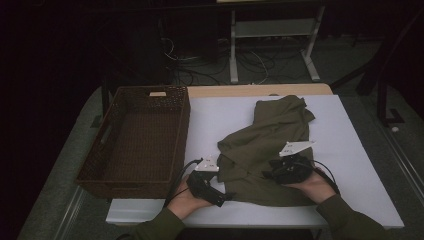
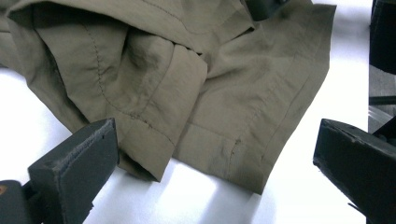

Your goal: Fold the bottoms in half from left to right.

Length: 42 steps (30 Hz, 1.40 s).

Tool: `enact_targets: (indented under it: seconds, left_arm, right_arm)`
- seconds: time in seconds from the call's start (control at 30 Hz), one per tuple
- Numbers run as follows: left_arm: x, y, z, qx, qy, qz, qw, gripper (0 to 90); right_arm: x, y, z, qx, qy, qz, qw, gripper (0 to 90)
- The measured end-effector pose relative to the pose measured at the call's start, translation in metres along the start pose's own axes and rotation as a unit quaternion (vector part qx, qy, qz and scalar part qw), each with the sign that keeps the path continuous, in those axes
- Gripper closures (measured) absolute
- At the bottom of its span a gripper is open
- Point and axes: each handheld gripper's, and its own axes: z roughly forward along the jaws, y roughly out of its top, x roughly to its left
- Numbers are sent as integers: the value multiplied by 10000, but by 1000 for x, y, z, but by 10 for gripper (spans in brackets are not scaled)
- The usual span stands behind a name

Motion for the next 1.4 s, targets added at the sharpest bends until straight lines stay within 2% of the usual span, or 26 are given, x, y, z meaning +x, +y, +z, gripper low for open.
enact_targets:
  seconds: [0.2, 0.27, 0.37, 0.43, 0.67, 0.83, 1.07, 1.4]
  left_arm:
    - [1, -1, -2, -59, 4, -4, 10000, 0]
    - [1, -1, -2, -60, -7, -18, 10000, 0]
    - [1, -1, -2, -72, -8, -10, 10000, 0]
    - [1, -1, -1, -70, -5, 9, 10000, 0]
    - [1, -1, -1, -42, 9, -11, 10000, 0]
    - [1, 0, -1, -76, 28, -26, 10000, 0]
    - [1, 0, -2, -118, 39, -39, 9999, 0]
    - [2, 1, -2, -144, 58, -41, 9999, 0]
  right_arm:
    - [1, -1, 15, 281, -31, -111, 9995, 535]
    - [1, -3, 18, 436, -76, -228, 9988, 550]
    - [1, -4, 18, 420, -95, -280, 9987, 582]
    - [2, -5, 17, 433, -209, -426, 9979, 677]
    - [0, -5, 17, 441, -315, -437, 9976, 799]
    - [-1, -5, 16, 447, -340, -470, 9973, 814]
    - [-6, -4, 2, 234, -302, -351, 9987, 821]
    - [-14, -8, -17, 136, -305, -232, 9992, 820]
